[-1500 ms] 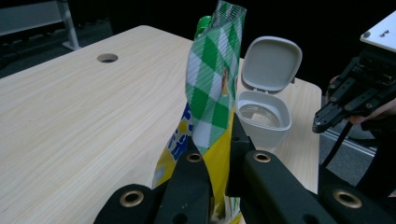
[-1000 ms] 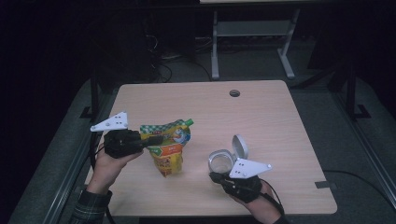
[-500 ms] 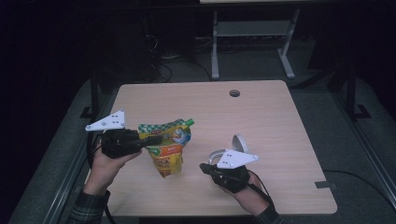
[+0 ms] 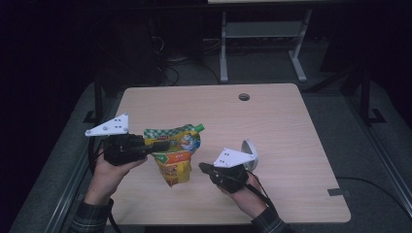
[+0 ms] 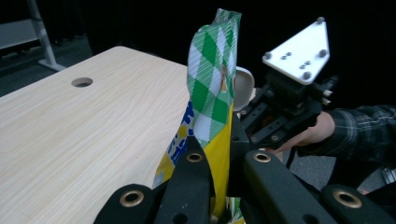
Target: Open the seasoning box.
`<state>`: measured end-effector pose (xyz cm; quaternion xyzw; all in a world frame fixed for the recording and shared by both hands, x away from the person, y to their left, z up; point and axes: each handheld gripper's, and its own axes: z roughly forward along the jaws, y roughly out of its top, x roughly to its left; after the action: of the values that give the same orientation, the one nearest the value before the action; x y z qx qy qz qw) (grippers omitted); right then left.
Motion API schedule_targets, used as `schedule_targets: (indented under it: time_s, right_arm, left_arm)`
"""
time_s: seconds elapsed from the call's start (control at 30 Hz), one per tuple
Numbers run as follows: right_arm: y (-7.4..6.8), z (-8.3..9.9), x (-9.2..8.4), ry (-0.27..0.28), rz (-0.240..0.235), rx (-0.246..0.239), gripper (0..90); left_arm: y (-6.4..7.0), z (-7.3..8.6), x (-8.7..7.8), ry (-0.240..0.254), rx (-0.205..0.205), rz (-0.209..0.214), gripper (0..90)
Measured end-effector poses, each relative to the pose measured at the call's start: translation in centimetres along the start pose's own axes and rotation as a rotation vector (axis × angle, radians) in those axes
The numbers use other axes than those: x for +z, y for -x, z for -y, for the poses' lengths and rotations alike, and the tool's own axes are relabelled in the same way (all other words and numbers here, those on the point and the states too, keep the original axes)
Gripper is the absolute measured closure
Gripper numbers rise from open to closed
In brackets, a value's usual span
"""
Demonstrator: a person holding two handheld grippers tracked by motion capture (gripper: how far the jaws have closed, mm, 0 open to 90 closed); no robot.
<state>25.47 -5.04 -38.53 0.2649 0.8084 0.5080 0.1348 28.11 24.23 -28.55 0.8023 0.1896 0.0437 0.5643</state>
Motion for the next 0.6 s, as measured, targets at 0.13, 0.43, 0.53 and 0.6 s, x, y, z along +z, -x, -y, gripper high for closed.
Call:
schedule_targets:
  time_s: [0.13, 0.43, 0.53, 0.6]
  right_arm:
    - [0.1, 0.0, 0.8, -0.014, 0.005, 0.004, 90.0]
    - [-0.4, 0.1, 1.6, -0.011, 0.005, 0.001, 90.0]
    - [-0.7, 0.1, 1.7, -0.010, 0.007, -0.010, 90.0]
    - [-0.8, 0.1, 1.8, -0.008, 0.004, -0.010, 90.0]
  left_arm:
    - [0.4, -0.3, 0.0, 0.008, 0.003, 0.015, 90.0]
    - [1.3, -0.8, 0.3, 0.024, 0.007, 0.042, 90.0]
    - [1.4, -1.0, 0.5, 0.019, 0.013, 0.039, 90.0]
    - [1.6, -1.0, 0.7, 0.014, 0.017, 0.042, 90.0]
